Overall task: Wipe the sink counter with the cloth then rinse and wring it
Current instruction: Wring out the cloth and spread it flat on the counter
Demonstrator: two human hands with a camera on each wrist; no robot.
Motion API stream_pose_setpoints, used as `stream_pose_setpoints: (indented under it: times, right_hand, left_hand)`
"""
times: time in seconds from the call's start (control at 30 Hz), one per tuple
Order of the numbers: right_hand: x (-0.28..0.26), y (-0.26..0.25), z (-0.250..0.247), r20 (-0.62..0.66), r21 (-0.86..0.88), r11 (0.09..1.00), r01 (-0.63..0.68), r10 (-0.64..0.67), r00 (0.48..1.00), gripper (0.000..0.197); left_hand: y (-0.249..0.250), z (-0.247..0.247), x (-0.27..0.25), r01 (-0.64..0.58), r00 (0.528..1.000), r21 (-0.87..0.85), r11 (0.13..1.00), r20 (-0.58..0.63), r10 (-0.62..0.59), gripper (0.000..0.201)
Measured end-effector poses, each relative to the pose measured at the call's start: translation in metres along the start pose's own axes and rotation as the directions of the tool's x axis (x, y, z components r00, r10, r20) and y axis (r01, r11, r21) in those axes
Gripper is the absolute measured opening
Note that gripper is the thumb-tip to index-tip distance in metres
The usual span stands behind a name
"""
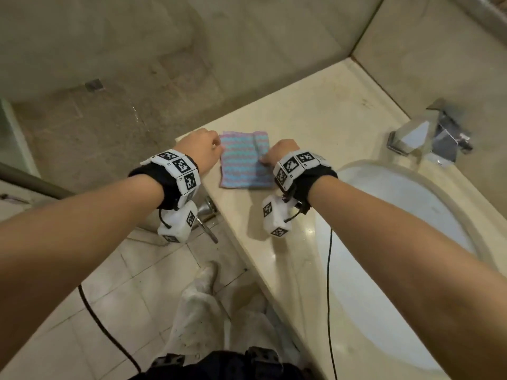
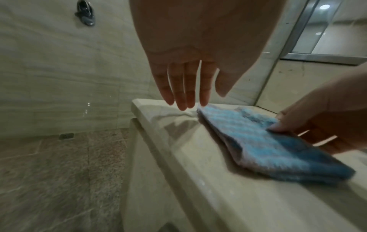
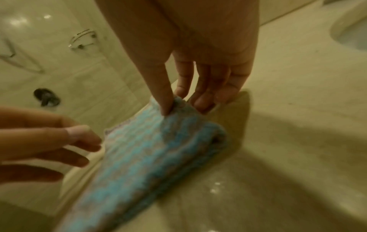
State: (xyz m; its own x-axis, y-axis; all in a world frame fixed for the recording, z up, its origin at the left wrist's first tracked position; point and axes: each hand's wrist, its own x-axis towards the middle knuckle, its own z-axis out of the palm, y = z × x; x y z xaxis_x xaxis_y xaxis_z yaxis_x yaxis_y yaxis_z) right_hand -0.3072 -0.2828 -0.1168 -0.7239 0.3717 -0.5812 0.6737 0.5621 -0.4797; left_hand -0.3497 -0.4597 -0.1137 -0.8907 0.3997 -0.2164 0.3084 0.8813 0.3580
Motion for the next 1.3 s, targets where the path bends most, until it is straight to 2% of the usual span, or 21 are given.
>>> stream_pose_setpoints:
  times: [0.1,0.17,0.27,0.33,0.4,0.47,0.57,0.67,0.7,0.73,0.77,0.83,0.87,0.93,1.0,1.2,1.3]
  right_hand:
    - [-0.002,-0.013,-0.006,0.042,0.041,0.998,-0.042,0.041,0.998,0.031]
    - [-0.003,-0.022,-0.012,0.085,0.159,0.985,-0.070,0.057,0.995,0.030]
    - [-0.014,-0.030,-0.029,0.094,0.345,0.938,-0.029,-0.004,0.996,0.004]
    - [-0.023,-0.032,-0.042,0.082,0.500,0.866,-0.019,-0.025,0.996,0.021]
    - [-0.035,-0.030,-0.060,0.038,0.601,0.799,0.008,-0.038,0.999,0.026]
    - [-0.051,-0.027,-0.083,-0.018,0.668,0.743,0.044,-0.044,0.999,0.027]
    - [-0.078,-0.014,-0.119,-0.134,0.764,0.633,0.121,-0.026,0.991,0.030]
    - [-0.107,0.015,-0.148,-0.242,0.809,0.559,0.181,0.037,0.970,0.031]
    - [-0.117,0.028,-0.156,-0.277,0.814,0.546,0.197,0.066,0.959,0.031]
    - [-0.127,0.042,-0.162,-0.304,0.819,0.535,0.208,0.097,0.948,0.032]
    - [-0.137,0.057,-0.168,-0.330,0.825,0.521,0.219,0.130,0.935,0.032]
    - [-0.160,0.090,-0.177,-0.371,0.841,0.488,0.234,0.206,0.905,0.033]
    - [-0.172,0.109,-0.180,-0.389,0.850,0.467,0.242,0.246,0.888,0.032]
    - [-0.198,0.149,-0.184,-0.407,0.871,0.417,0.259,0.318,0.856,0.031]
    - [-0.224,0.192,-0.186,-0.407,0.887,0.378,0.264,0.375,0.833,0.030]
    - [-0.295,0.321,-0.183,-0.323,0.933,0.309,0.185,0.491,0.809,0.031]
    - [-0.328,0.381,-0.182,-0.303,0.947,0.268,0.177,0.565,0.768,0.031]
  left_hand:
    - [0.005,-0.006,0.013,-0.031,1.000,-0.029,0.999,-0.001,0.031,0.030]
    - [0.010,-0.008,0.023,-0.030,0.999,-0.047,0.998,0.013,0.030,0.031]
    - [0.022,-0.010,0.037,0.012,0.996,-0.078,0.997,0.093,-0.005,0.039]
    - [0.028,-0.010,0.046,0.030,0.985,-0.112,0.993,0.173,-0.011,0.048]
    - [0.044,-0.013,0.056,0.013,0.969,-0.231,0.973,0.243,0.045,0.057]
    - [0.072,-0.018,0.060,0.068,0.939,-0.465,0.882,0.329,0.101,0.066]
    - [0.120,-0.021,0.057,0.244,0.885,-0.711,0.659,0.442,0.148,0.074]
    - [0.165,-0.020,0.041,0.458,0.745,-0.804,0.378,0.580,0.330,0.075]
    - [0.179,-0.019,0.035,0.501,0.708,-0.808,0.311,0.589,0.389,0.067]
    - [0.193,-0.018,0.030,0.503,0.692,-0.812,0.297,0.584,0.425,0.058]
    - [0.207,-0.016,0.023,0.487,0.681,-0.823,0.292,0.567,0.464,0.046]
    - [0.233,-0.010,0.007,0.412,0.662,-0.846,0.337,0.532,0.527,0.019]
    - [0.246,-0.006,0.000,0.370,0.650,-0.853,0.368,0.520,0.554,0.014]
    - [0.273,0.002,-0.019,0.306,0.609,-0.856,0.416,0.513,0.606,0.015]
    - [0.302,0.015,-0.040,0.263,0.543,-0.843,0.469,0.531,0.650,0.015]
    - [0.397,0.077,-0.117,0.220,0.389,-0.777,0.590,0.625,0.677,0.033]
    - [0.444,0.116,-0.156,0.177,0.364,-0.741,0.648,0.661,0.656,0.034]
